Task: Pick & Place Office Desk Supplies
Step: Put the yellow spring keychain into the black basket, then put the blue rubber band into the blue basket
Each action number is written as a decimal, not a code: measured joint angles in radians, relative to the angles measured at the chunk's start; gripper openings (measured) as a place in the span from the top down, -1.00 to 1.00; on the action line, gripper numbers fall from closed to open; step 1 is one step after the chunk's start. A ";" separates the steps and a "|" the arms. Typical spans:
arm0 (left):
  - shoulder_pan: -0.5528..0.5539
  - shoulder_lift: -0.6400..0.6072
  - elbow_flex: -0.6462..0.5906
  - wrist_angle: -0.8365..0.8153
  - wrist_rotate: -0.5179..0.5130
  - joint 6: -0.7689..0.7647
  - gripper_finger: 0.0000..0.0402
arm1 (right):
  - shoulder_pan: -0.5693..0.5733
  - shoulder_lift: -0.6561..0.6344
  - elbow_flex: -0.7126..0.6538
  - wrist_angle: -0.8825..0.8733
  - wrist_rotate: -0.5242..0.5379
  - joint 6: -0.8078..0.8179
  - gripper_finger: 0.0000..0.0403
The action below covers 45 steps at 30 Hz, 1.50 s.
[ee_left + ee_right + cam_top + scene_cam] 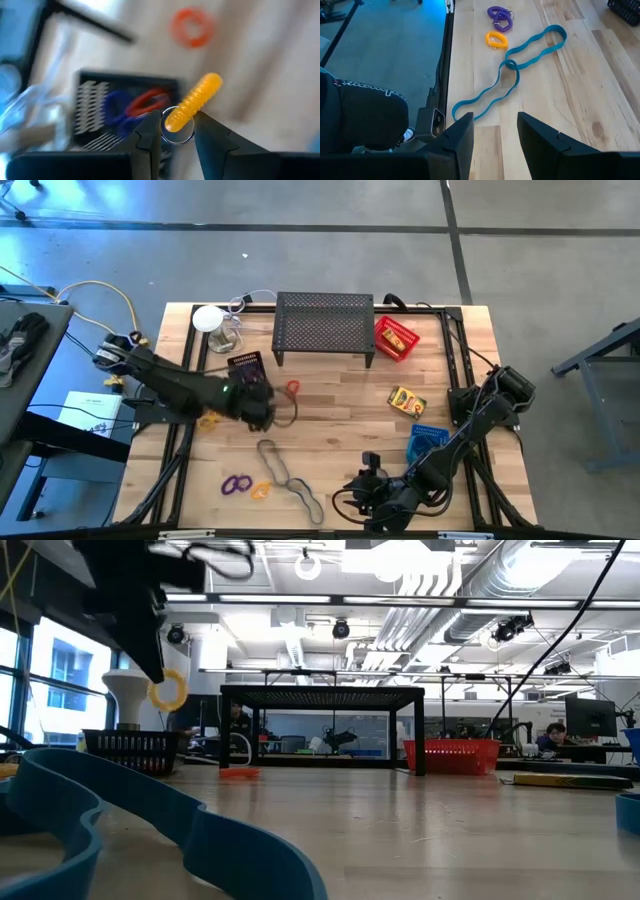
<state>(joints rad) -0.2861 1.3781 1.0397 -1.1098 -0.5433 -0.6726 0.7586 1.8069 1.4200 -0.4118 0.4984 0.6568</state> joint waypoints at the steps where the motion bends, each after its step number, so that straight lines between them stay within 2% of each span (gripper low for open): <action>1: 0.025 0.000 0.000 -0.040 -0.012 -0.015 0.58 | 0.000 0.000 0.000 0.001 0.000 0.000 0.31; 6: 0.153 -0.001 -0.001 -0.128 -0.021 -0.020 0.58 | 0.000 0.000 0.000 0.001 0.000 0.000 0.31; 14: 0.273 0.009 -0.004 -0.112 0.030 0.025 0.54 | 0.001 0.000 0.000 0.001 0.000 0.001 0.31; 21: 0.292 0.016 -0.004 -0.112 0.048 0.014 0.27 | 0.001 0.000 0.000 0.001 0.000 0.006 0.31; 27: 0.274 0.016 -0.002 -0.128 0.049 0.044 0.23 | 0.001 0.000 0.000 0.001 -0.002 0.006 0.31; 33: 0.188 0.012 0.027 -0.231 0.066 0.007 0.22 | 0.001 0.000 0.000 0.001 -0.003 0.004 0.31; 38: 0.045 -0.003 0.028 -0.227 0.205 0.014 0.22 | 0.001 0.000 0.000 -0.003 -0.003 0.003 0.31; 41: -0.071 -0.003 0.023 -0.156 0.256 0.054 0.22 | 0.001 0.000 0.000 -0.003 -0.003 0.001 0.31; 45: -0.214 -0.002 0.016 0.048 0.261 0.128 0.22 | 0.001 0.000 0.000 -0.002 -0.003 0.001 0.31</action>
<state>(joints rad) -0.5000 1.3756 1.0554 -1.0618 -0.2823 -0.5449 0.7593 1.8069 1.4200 -0.4141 0.4950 0.6573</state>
